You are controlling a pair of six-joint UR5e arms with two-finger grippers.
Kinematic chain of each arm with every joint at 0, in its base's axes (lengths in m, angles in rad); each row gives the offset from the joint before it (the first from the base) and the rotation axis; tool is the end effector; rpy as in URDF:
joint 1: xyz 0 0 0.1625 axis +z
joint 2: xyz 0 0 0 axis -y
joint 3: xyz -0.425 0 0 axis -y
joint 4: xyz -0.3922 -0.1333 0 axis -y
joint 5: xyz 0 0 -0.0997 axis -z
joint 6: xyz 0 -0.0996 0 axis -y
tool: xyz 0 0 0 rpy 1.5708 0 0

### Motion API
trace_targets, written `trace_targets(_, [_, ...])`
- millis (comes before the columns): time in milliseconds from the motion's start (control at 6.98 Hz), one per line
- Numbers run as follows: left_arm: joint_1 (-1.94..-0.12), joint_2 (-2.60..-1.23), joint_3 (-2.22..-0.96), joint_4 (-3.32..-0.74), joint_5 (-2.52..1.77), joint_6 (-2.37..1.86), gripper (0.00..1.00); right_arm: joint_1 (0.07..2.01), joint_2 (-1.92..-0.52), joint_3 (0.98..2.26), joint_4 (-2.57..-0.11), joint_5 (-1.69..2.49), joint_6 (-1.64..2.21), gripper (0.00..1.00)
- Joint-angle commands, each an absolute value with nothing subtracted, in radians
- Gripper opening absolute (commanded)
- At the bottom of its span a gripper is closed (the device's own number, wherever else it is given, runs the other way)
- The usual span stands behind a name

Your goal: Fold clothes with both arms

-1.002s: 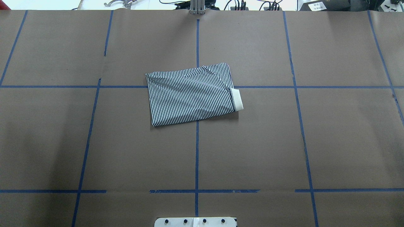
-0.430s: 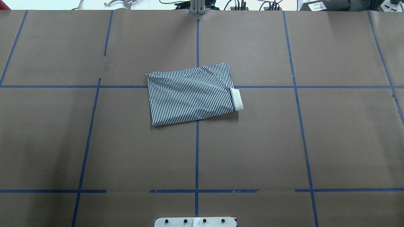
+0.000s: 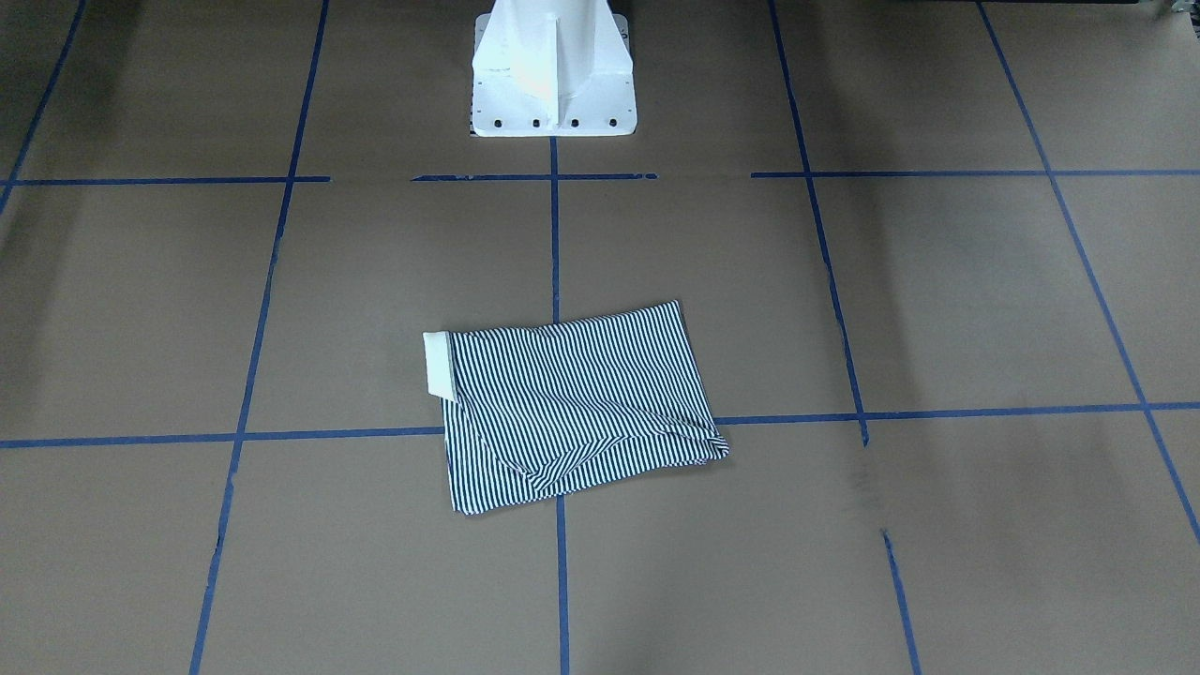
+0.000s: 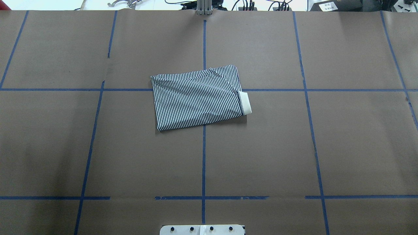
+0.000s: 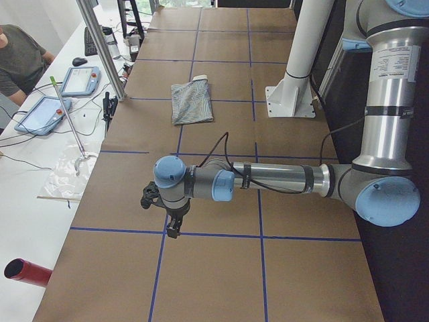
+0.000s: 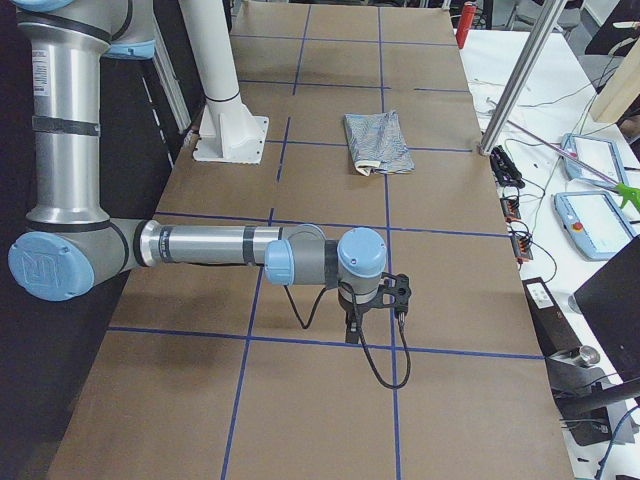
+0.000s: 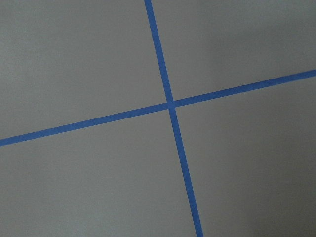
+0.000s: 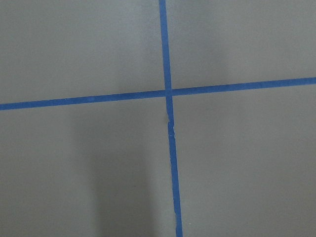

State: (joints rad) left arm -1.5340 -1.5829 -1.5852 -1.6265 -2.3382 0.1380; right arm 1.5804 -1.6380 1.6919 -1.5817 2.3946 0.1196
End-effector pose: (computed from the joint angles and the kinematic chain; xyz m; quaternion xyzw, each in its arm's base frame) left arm -0.0456 -0.5045 0.6403 0.0570 0.3716 0.0962 0.9216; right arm 0.0647 -0.4650 0.6287 -0.0023 -0.4007 0.0506 0.9148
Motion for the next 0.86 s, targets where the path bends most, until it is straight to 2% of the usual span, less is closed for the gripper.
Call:
trace_targets(0, [-1.534, -1.586, -1.583, -1.626, -2.336, 0.138, 1.0, 1.583, -1.646, 1.715, -1.615, 2.393, 0.118, 1.0])
trace_targets(716, [-1.534, -1.585, -1.566, -1.635, -2.344, -0.025, 1.0, 1.583, -1.646, 1.709, -1.615, 2.391, 0.12, 1.0])
